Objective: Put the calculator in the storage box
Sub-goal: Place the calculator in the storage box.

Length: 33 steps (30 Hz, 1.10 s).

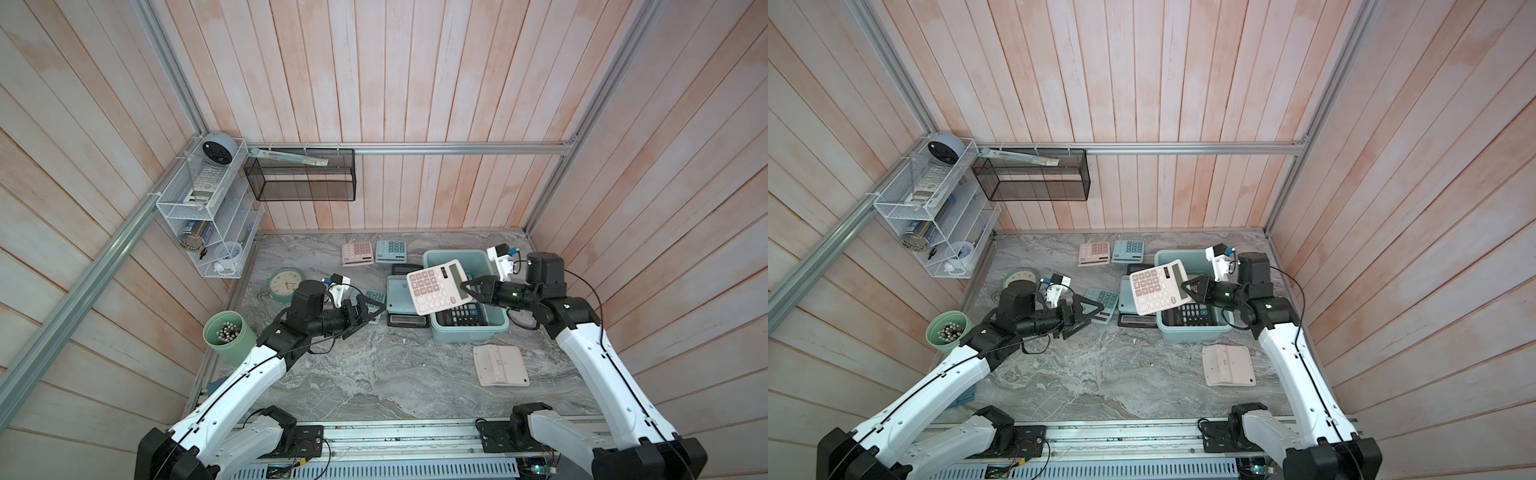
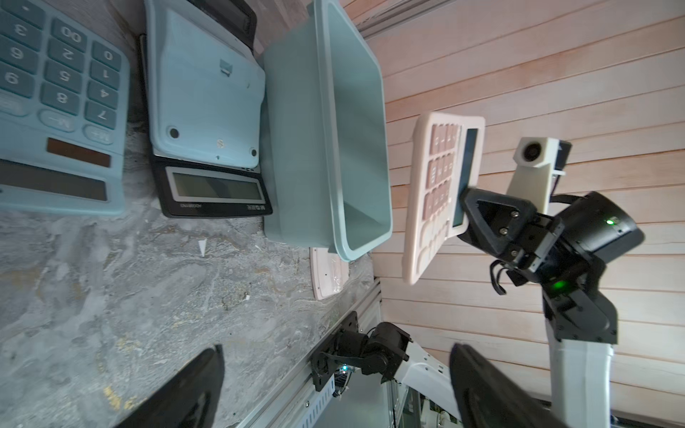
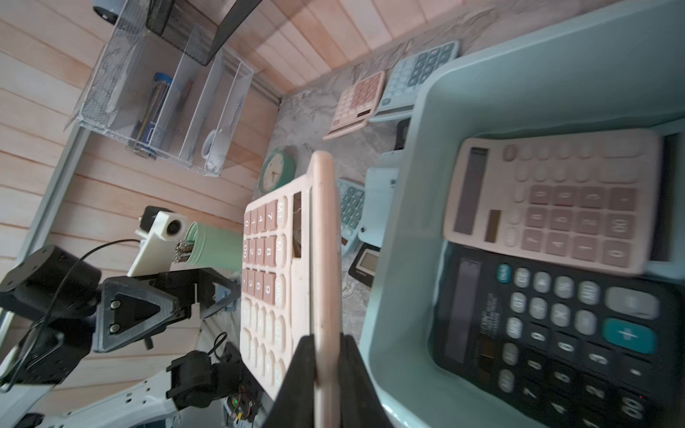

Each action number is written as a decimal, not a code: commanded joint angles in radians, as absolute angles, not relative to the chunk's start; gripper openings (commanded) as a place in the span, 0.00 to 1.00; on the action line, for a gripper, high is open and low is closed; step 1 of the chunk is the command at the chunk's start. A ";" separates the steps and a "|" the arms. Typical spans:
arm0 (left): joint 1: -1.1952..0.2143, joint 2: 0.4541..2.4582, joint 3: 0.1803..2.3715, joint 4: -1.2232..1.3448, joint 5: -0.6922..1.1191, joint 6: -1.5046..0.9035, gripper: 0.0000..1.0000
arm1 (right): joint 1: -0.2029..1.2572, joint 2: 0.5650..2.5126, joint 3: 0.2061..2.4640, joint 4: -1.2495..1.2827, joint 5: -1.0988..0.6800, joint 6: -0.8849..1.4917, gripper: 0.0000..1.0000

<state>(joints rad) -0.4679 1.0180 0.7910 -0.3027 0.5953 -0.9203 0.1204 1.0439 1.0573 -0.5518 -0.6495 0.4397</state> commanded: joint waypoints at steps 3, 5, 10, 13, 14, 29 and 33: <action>-0.469 1.016 0.840 -0.456 0.436 -0.816 1.00 | 0.088 1.043 1.147 -0.682 -0.353 0.341 0.00; -0.469 1.019 0.840 -0.455 0.417 -0.812 1.00 | 0.089 1.071 1.172 -0.699 -0.298 0.324 0.00; -0.469 1.017 0.833 -0.448 0.379 -0.811 1.00 | 0.089 1.162 1.226 -0.713 -0.175 0.299 0.00; -0.469 1.006 0.819 -0.438 0.367 -0.808 1.00 | 0.089 1.221 1.251 -0.718 -0.112 0.277 0.00; -0.469 1.002 0.813 -0.436 0.363 -0.807 1.00 | 0.089 1.237 1.258 -0.716 -0.098 0.271 0.00; -0.469 1.007 0.750 -0.390 0.319 -0.831 1.00 | 0.089 1.497 1.310 -0.629 -0.151 0.275 0.00; -0.469 1.012 0.742 -0.380 0.318 -0.834 1.00 | 0.091 1.544 1.303 -0.601 -0.168 0.277 0.00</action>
